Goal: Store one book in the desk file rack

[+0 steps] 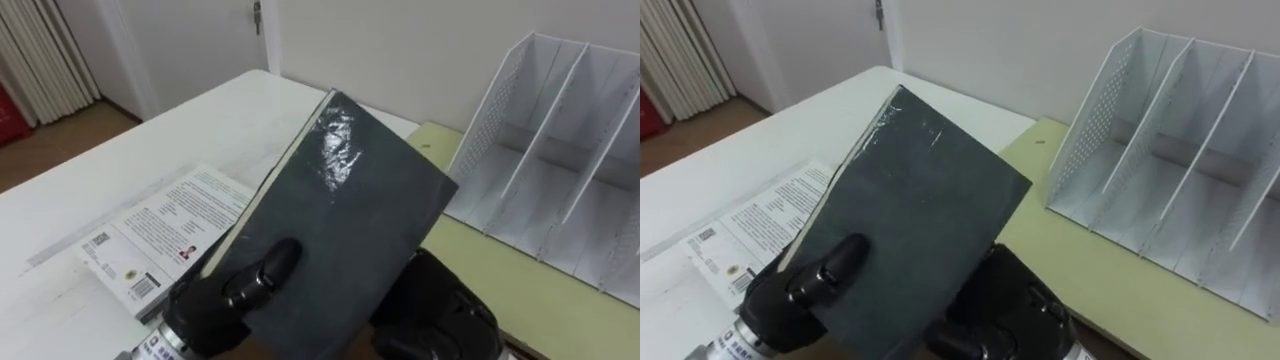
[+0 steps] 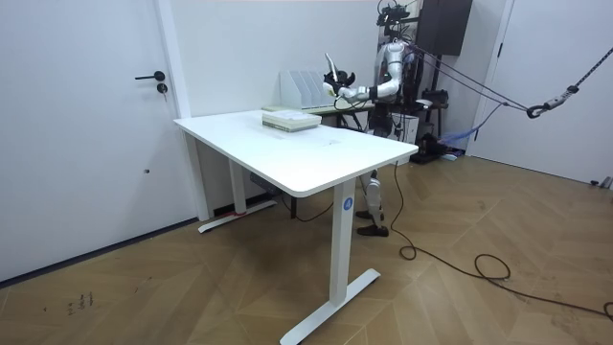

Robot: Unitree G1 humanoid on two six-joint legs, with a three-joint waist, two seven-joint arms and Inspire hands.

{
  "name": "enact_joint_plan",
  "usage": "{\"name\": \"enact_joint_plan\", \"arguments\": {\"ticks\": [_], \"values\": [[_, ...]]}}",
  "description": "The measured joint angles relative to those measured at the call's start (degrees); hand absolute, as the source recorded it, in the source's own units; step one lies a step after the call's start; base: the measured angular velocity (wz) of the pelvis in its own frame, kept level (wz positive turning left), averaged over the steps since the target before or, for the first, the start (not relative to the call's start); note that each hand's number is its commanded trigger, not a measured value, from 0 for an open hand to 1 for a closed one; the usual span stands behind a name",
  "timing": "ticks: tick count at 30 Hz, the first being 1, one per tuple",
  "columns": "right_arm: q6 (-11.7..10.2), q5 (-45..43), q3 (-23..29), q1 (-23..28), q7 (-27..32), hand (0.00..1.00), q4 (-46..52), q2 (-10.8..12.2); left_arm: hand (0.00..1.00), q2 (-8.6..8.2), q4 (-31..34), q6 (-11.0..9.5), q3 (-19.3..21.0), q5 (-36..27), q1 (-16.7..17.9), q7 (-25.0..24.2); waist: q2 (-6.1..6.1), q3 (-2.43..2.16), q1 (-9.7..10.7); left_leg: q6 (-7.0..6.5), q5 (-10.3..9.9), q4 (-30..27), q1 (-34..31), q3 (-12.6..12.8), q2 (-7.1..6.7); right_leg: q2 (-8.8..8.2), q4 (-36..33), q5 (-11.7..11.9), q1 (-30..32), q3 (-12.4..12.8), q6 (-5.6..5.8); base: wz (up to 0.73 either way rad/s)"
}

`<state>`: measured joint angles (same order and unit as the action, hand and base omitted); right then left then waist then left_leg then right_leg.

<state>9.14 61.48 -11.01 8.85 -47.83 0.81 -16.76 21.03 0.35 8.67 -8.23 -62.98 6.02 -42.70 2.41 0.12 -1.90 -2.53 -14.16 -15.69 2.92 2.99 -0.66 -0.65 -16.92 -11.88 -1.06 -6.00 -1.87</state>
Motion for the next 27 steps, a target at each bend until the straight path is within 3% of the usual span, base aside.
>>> {"name": "enact_joint_plan", "arguments": {"ticks": [6,13,16,22,23,24,27], "values": [[1.0,1.3,-0.1,0.0,-0.4,0.00,0.0,-2.2,1.00,3.83,-0.3,0.6,-1.3,0.0,0.0,-0.7,-0.45,0.06,0.0,0.00,0.0,-0.1,-0.2,0.0,0.00,0.02,-0.2,0.0,-0.1,0.0,0.00,0.00],[3.0,4.0,3.3,-0.1,-0.3,0.00,0.9,-4.6,1.00,8.83,-0.3,3.4,-0.8,-0.5,0.0,-2.1,-0.61,-0.09,-0.2,-0.01,0.0,-0.1,-0.4,-0.1,-0.02,0.02,0.2,-0.1,0.1,0.0,0.07,0.00],[3.1,4.8,4.4,-0.1,-0.3,0.00,1.0,-6.4,1.00,10.08,-0.3,4.2,-0.6,-0.5,0.0,-2.7,-0.46,-0.21,-0.2,-0.01,0.0,-0.1,-0.2,0.0,-0.01,0.05,0.3,-0.1,-0.1,0.1,0.06,0.00],[3.5,6.1,5.5,-0.2,-0.2,0.00,1.0,-7.2,1.00,11.06,-0.4,5.1,-0.6,-0.6,0.0,-2.7,-0.18,-0.16,-0.2,-0.01,0.0,0.0,-0.1,0.0,0.03,0.08,0.3,-0.1,-0.2,0.1,0.06,0.00],[3.5,6.1,5.5,-0.2,-0.2,0.21,1.0,-7.3,1.00,11.07,-0.4,5.1,-0.6,-0.6,0.0,-2.7,-0.15,-0.15,-0.1,-0.01,0.0,0.0,-0.1,0.0,0.03,0.07,0.3,-0.1,-0.2,0.0,0.06,0.00],[3.5,6.1,5.5,-0.2,-0.2,0.98,1.0,-7.5,1.00,11.08,-0.4,5.1,-0.6,-0.6,0.0,-2.7,-0.07,-0.10,-0.1,-0.01,0.0,0.0,-0.2,0.0,0.03,0.07,0.3,-0.1,-0.2,0.0,0.06,0.00],[3.5,6.2,5.5,-0.9,-0.2,1.00,1.0,-8.2,1.00,11.09,-0.4,5.1,-0.6,-0.6,0.0,-2.7,0.12,-0.04,-0.1,0.00,0.0,0.1,-0.2,0.0,0.04,0.07,0.3,-0.1,-0.2,-0.1,0.06,0.00]]}}
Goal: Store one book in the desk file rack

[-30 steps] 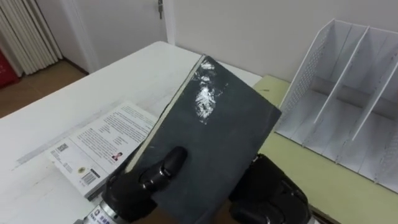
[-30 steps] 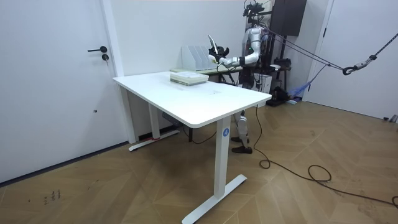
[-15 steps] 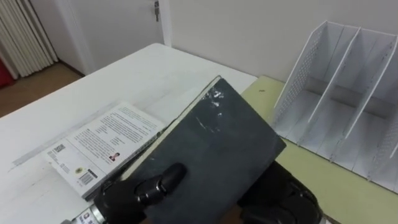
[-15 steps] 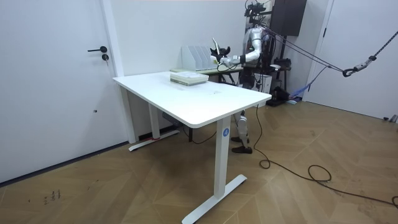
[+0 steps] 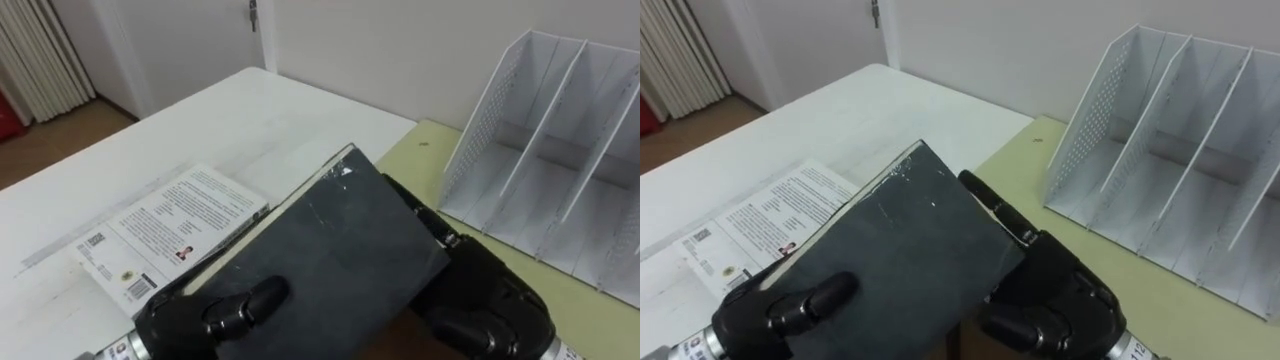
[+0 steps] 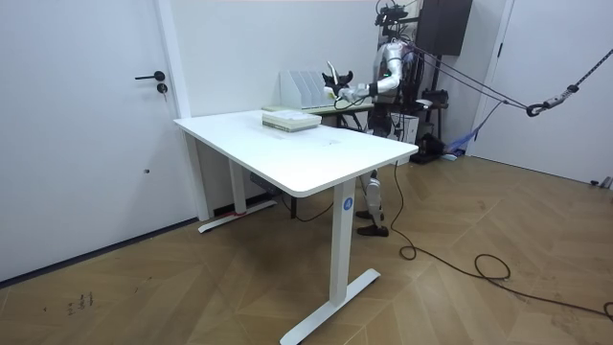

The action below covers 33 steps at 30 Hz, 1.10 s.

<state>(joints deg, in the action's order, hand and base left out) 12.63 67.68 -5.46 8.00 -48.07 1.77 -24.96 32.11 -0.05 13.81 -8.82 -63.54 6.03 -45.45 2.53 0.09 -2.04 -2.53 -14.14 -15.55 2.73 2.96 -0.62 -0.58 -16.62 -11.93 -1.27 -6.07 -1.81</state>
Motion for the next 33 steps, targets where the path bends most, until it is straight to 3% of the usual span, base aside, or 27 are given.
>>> {"name": "enact_joint_plan", "arguments": {"ticks": [13,19,26,28,29,30,31,32,33], "values": [[0.6,0.4,-0.1,-1.1,2.0,1.00,0.0,0.0,1.00,0.29,-0.2,0.6,-0.6,0.0,-0.3,-3.6,-0.19,0.11,-0.1,0.01,0.0,-0.1,-0.2,0.0,0.01,-0.01,0.0,0.0,0.2,0.0,0.00,0.00],[-0.1,2.0,-0.1,-1.3,1.9,1.00,0.0,0.6,1.00,0.24,2.1,0.9,-0.2,-0.1,-0.6,-3.2,-0.60,-0.15,-0.2,0.01,0.0,-0.2,0.0,0.2,0.12,-0.01,0.8,0.1,-0.3,-0.4,-0.02,0.02],[-1.5,4.4,0.2,-2.5,1.6,1.00,-0.9,3.8,1.00,0.05,5.6,0.9,0.2,-1.2,-2.2,0.3,-0.83,-0.09,-0.6,0.01,0.0,0.1,1.1,1.0,0.28,0.04,0.9,0.1,-1.2,-0.2,-0.02,0.00],[-1.8,4.4,0.1,-2.6,1.1,1.00,-1.8,5.1,1.00,-0.10,5.8,0.9,0.2,-1.2,-2.2,1.0,-1.46,0.29,-0.5,0.04,0.0,0.3,1.5,1.0,0.35,0.11,0.9,0.1,-1.7,-0.3,-0.04,0.00],[-1.8,4.5,0.1,-2.6,1.1,1.00,-2.1,5.2,0.97,-0.10,5.9,0.9,0.2,-1.2,-2.2,1.2,-1.63,0.25,-0.4,0.10,0.0,0.3,1.5,1.0,0.37,0.13,0.9,0.1,-1.6,-0.3,-0.05,0.00],[-1.9,4.4,0.1,-2.5,1.1,1.00,-2.1,5.2,0.57,-0.08,6.1,0.9,0.2,-1.1,-2.2,1.5,-2.03,0.37,-0.2,0.13,-0.1,0.3,1.3,1.0,0.37,0.13,0.9,0.1,-1.5,-0.3,-0.06,0.00],[-2.2,4.4,0.1,-2.3,1.1,1.00,-2.1,5.2,0.34,-0.08,6.4,0.9,0.2,-0.9,-2.2,1.6,-2.41,0.27,0.0,0.13,-0.1,0.2,0.8,1.0,0.37,0.12,0.9,0.0,-1.0,-0.3,-0.06,0.00],[-2.3,4.4,0.1,-2.3,1.1,1.00,-2.1,5.2,0.00,-0.08,6.5,0.9,0.2,-0.8,-2.2,1.6,-2.54,0.18,0.0,0.13,-0.1,0.2,0.6,1.0,0.37,0.11,0.9,0.1,-0.7,-0.3,-0.06,0.00],[-2.7,4.4,0.2,-2.3,0.9,1.00,-2.1,5.2,0.00,-0.17,7.0,0.8,0.3,-0.3,-2.2,1.8,-2.75,0.12,0.1,0.12,-0.1,-0.1,0.3,1.0,0.38,0.11,0.9,0.1,-0.6,-0.3,-0.07,0.00]]}}
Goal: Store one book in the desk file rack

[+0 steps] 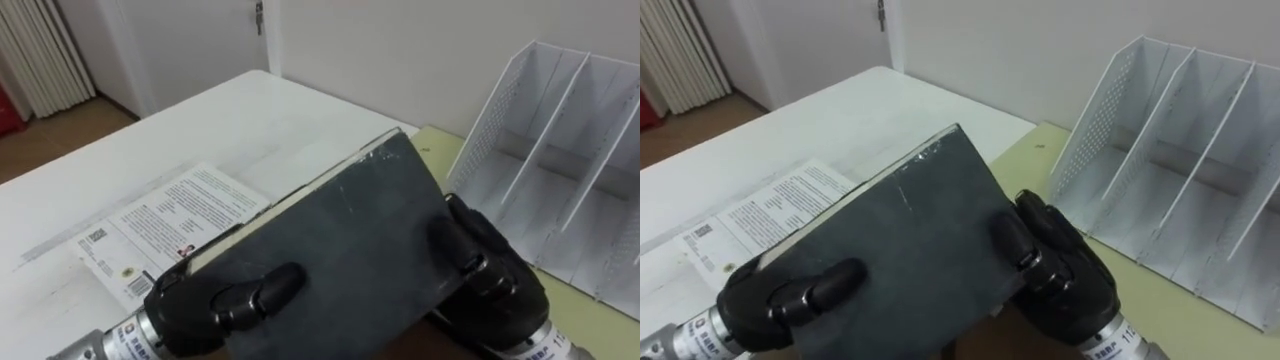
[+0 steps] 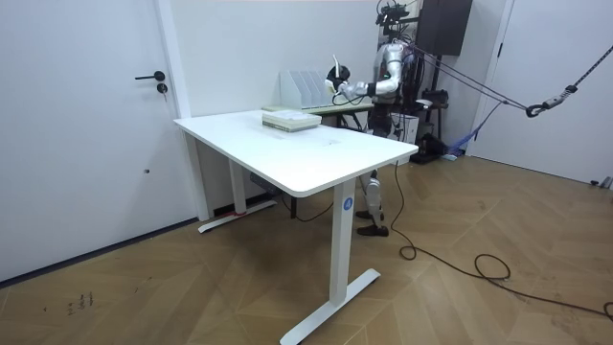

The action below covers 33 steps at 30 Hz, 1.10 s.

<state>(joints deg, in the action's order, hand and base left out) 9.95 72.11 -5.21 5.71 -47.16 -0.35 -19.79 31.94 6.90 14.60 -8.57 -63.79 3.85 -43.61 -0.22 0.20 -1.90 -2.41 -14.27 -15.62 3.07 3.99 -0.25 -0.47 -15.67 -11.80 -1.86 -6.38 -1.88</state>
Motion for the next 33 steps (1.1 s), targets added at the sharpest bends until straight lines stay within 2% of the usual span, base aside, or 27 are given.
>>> {"name": "enact_joint_plan", "arguments": {"ticks": [4,5,8,11,12,14,17,18,19,21,24,25,28,30,33], "values": [[-0.7,0.0,0.8,0.2,-0.5,1.00,0.0,0.0,0.00,-1.93,0.2,-0.1,0.4,1.0,0.0,0.3,0.00,-0.10,0.0,-0.02,0.0,-0.2,0.6,0.0,0.00,0.02,0.0,0.1,-0.6,0.0,0.01,0.00],[-0.7,0.0,1.0,0.3,-0.4,1.00,0.0,0.0,0.00,-1.96,0.2,-0.2,0.4,1.0,0.0,0.2,0.05,-0.09,0.0,-0.01,0.0,-0.2,0.8,0.0,0.02,0.05,0.0,0.2,-0.7,0.0,0.00,0.00],[-1.3,-0.5,1.6,1.2,1.1,1.00,0.0,-0.2,0.00,-2.27,-1.0,-1.7,0.5,0.9,0.1,0.1,0.90,0.21,0.1,-0.01,0.0,0.4,1.6,0.0,0.06,0.11,0.2,0.2,-1.4,0.0,0.00,0.00],[-1.3,-1.4,2.1,1.2,3.1,1.00,0.0,-0.4,0.00,-2.98,-3.5,-3.4,0.5,1.0,0.3,-0.2,2.03,0.01,0.4,0.01,0.0,1.1,1.7,0.4,0.08,0.15,0.0,0.2,-1.1,0.4,-0.01,-0.05],[-1.3,-3.3,2.5,1.2,3.7,1.00,0.1,-0.5,0.00,-3.72,-4.9,-3.8,1.0,1.2,0.9,-0.4,2.28,-0.15,0.4,0.02,0.0,1.3,1.8,0.6,0.12,0.24,0.0,0.2,-1.0,0.7,-0.02,-0.10],[-1.5,-5.7,2.7,1.2,5.0,1.00,0.2,-0.8,0.00,-4.49,-5.9,-4.6,1.5,2.6,1.9,-0.5,2.28,-0.16,1.0,0.06,0.1,1.3,2.0,0.7,0.15,0.29,0.1,0.1,-1.1,0.7,-0.07,-0.03],[-1.5,-9.4,3.4,0.9,7.2,1.00,0.6,-0.9,0.00,-4.80,-8.1,-5.6,1.6,5.0,4.9,-0.4,1.61,0.25,1.8,0.17,0.1,1.4,2.4,0.7,0.16,0.33,0.1,0.0,-1.0,0.7,-0.17,-0.01],[-1.6,-11.0,4.4,0.9,8.0,1.00,0.7,-0.9,0.00,-4.81,-8.9,-5.8,1.5,6.8,5.9,-0.4,1.25,0.44,2.2,0.18,0.1,1.4,2.5,0.7,0.16,0.34,0.2,0.0,-1.0,0.6,-0.19,0.00],[-1.6,-13.4,5.5,0.8,9.3,1.00,1.2,-1.0,0.00,-4.83,-9.6,-5.9,1.6,9.6,6.8,-0.2,0.76,0.44,2.8,0.18,0.1,1.7,2.5,0.7,0.15,0.35,0.6,0.0,-0.9,0.7,-0.19,0.00],[-1.6,-16.9,6.7,0.4,10.9,1.00,1.5,-1.2,0.00,-5.00,-10.8,-6.1,1.5,14.2,8.0,0.6,0.23,0.17,3.3,0.22,0.2,2.0,2.5,0.7,0.14,0.46,0.9,0.0,-1.1,0.8,-0.18,0.00],[-2.6,-21.3,8.0,-0.7,14.4,1.00,1.7,-1.7,0.00,-6.34,-14.1,-6.6,1.5,19.7,8.9,2.9,-0.32,-0.05,3.5,0.21,0.2,2.0,2.6,0.8,0.17,0.57,0.7,0.0,-1.1,1.1,-0.20,-0.06],[-3.1,-23.7,8.6,-1.0,15.6,1.00,1.9,-1.7,0.00,-6.98,-15.7,-7.6,1.4,22.4,9.0,3.3,-0.48,0.04,3.9,0.21,0.2,2.0,2.6,0.8,0.17,0.58,0.7,0.1,-1.1,1.2,-0.20,-0.05],[-4.1,-28.2,9.1,-2.1,18.6,1.00,1.9,-1.7,0.00,-8.72,-21.7,-8.8,1.3,28.4,9.4,5.7,-0.24,0.21,4.7,0.21,0.2,2.2,2.6,1.0,0.19,0.63,0.8,0.1,-1.2,1.4,-0.19,-0.03],[-4.2,-29.7,9.7,-2.1,20.0,1.00,2.5,-1.7,0.00,-9.25,-25.6,-9.2,1.3,31.9,9.8,6.9,-0.12,0.29,4.9,0.21,0.2,2.2,2.6,1.6,0.32,0.72,0.7,0.1,-1.0,1.5,-0.23,-0.08],[-4.2,-32.1,11.8,-2.1,22.5,1.00,4.3,-1.7,0.00,-10.96,-30.2,-9.9,1.4,39.0,9.9,8.5,-0.05,0.38,5.2,0.22,0.2,2.3,2.7,2.0,0.37,0.77,0.7,0.1,-0.9,1.6,-0.23,-0.05]]}}
